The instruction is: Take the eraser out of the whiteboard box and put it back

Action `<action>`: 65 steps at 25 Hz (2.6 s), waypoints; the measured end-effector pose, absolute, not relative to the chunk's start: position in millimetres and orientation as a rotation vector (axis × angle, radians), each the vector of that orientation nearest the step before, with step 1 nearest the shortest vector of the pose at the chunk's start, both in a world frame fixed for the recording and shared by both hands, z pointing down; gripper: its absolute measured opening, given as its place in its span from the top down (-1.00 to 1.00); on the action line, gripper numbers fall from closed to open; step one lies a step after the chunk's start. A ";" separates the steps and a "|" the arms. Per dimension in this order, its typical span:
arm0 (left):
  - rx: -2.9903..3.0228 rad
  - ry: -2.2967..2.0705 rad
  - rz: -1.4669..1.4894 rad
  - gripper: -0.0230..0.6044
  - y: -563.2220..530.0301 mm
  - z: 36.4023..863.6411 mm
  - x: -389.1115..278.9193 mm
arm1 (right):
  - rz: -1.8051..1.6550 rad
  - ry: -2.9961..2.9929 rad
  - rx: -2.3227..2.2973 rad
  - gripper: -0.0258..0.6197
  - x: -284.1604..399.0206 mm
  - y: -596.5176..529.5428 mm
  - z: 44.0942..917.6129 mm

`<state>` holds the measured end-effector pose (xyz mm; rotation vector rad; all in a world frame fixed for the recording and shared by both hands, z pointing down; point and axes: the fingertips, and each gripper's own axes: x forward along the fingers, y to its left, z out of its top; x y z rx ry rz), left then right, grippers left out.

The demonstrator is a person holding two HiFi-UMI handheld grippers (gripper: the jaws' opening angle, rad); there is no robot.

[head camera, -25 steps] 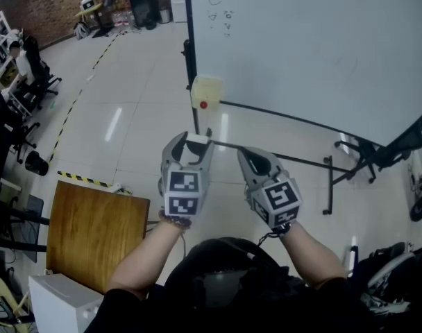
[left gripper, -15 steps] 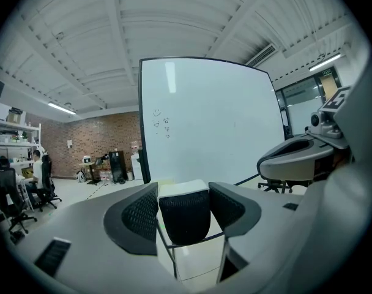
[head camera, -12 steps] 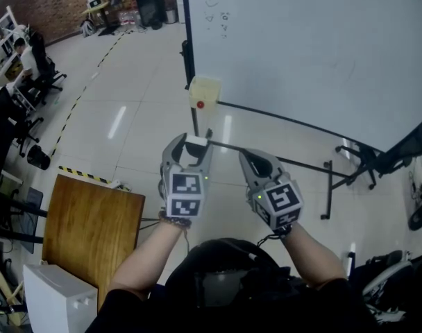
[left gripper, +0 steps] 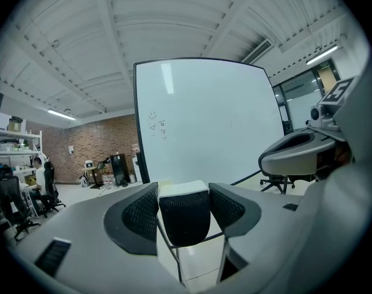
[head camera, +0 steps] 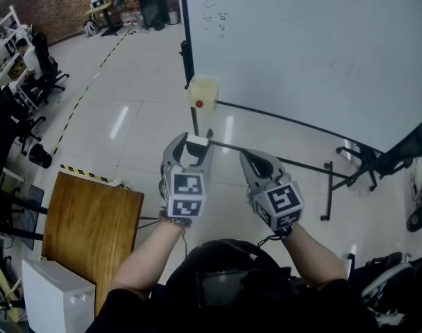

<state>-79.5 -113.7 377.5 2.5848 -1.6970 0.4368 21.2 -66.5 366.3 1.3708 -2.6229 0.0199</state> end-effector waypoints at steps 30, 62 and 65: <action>2.558 -1.720 0.375 0.11 -114.9 371.4 -75.3 | 0.019 -2.631 1.365 0.84 33.5 -68.5 369.9; 2.410 -1.878 0.311 0.12 -188.9 364.9 -56.9 | 0.078 -2.697 1.195 0.84 78.8 -131.0 395.2; 2.410 -1.875 0.307 0.12 -210.5 365.8 -63.8 | 0.085 -2.687 1.192 0.84 72.0 -149.9 395.2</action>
